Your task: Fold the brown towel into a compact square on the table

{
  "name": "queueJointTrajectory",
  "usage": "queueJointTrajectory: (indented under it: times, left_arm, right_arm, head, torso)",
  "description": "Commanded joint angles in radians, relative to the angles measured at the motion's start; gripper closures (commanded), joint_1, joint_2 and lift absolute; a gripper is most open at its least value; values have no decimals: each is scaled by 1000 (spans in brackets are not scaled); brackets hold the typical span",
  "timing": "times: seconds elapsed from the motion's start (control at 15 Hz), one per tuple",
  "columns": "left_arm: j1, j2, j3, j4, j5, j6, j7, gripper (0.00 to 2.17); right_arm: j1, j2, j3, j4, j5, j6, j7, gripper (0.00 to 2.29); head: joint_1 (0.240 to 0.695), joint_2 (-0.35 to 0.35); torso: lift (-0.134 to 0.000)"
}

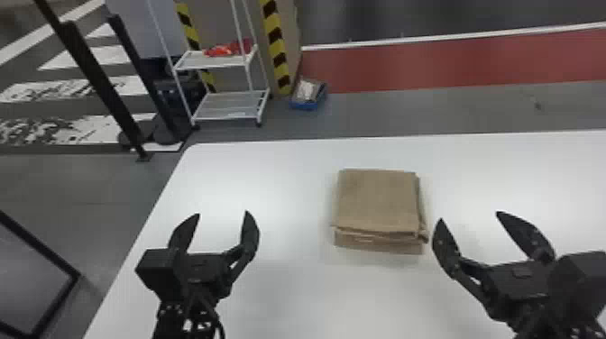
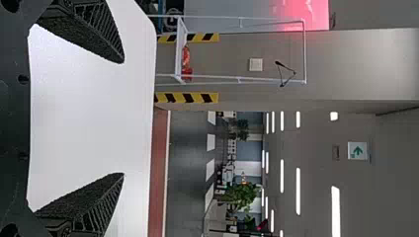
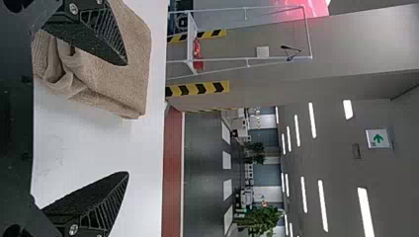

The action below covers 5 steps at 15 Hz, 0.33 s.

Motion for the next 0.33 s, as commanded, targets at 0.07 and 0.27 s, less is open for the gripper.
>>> queueJointTrajectory:
  times: [0.07, 0.27]
  left_arm:
    - [3, 0, 0, -1, 0, 0, 2, 60]
    - [3, -2, -3, -1, 0, 0, 2, 66]
  right_arm:
    - [-1, 0, 3, -1, -2, 1, 0, 97]
    - [0, 0, 6, -3, -5, 1, 0, 97]
  head:
    - [695, 225]
    - [695, 227]
  torso:
    - [-125]
    - [-125]
